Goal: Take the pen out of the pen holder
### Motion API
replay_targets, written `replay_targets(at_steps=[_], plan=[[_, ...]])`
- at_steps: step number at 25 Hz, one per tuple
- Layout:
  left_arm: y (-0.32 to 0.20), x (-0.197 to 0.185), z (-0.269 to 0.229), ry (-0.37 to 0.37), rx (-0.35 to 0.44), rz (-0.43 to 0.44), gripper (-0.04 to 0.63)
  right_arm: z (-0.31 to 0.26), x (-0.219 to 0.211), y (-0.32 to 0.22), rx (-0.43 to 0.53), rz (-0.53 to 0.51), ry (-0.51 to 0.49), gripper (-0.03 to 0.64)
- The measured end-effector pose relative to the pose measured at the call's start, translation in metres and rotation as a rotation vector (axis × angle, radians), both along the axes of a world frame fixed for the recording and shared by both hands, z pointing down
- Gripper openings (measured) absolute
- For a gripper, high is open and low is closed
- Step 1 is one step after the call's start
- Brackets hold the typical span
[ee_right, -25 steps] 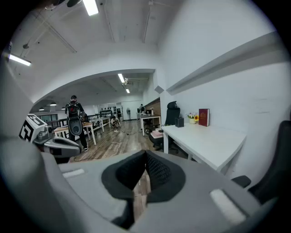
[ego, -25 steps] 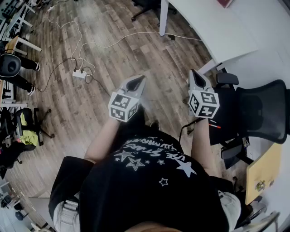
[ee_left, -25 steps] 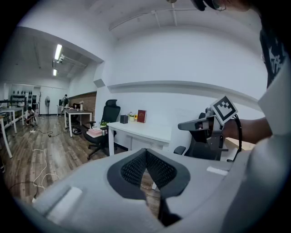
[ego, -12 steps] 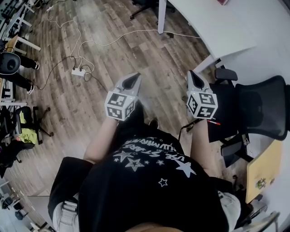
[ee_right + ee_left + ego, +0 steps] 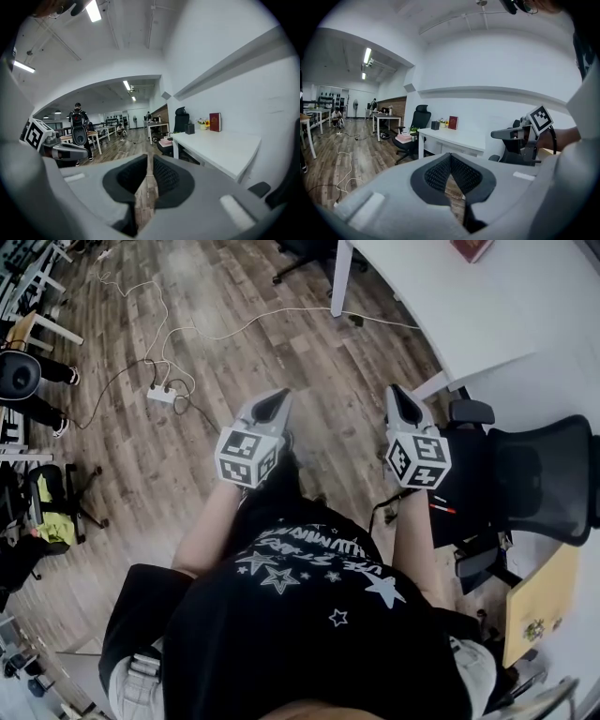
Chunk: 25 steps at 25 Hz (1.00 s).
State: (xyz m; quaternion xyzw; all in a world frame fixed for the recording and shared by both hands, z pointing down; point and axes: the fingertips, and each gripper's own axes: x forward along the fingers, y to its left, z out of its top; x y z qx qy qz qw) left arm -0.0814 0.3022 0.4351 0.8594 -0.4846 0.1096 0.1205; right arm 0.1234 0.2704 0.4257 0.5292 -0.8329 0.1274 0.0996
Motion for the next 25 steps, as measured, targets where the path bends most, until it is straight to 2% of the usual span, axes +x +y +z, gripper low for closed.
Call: replay_targets(at_steps=[4, 7, 16, 21, 25], plan=[[-0.051, -0.009, 0.005, 0.014, -0.005, 0.032, 0.011, 0.0, -0.013, -0.046, -0.005, 0.014, -0.004, 0.172], [-0.096, -0.014, 0.007, 0.022, -0.006, 0.062, 0.011, 0.003, -0.018, -0.089, -0.019, 0.034, -0.003, 0.201], [-0.221, -0.056, -0.001, 0.02, -0.006, 0.144, 0.011, -0.008, -0.066, -0.221, -0.029, 0.101, -0.017, 0.201], [-0.272, -0.084, 0.003, 0.031, -0.016, 0.173, 0.011, -0.008, -0.089, -0.266, -0.033, 0.133, -0.002, 0.201], [-0.305, -0.092, 0.01, 0.03, -0.029, 0.187, 0.011, -0.003, -0.087, -0.287, -0.049, 0.156, 0.022, 0.201]])
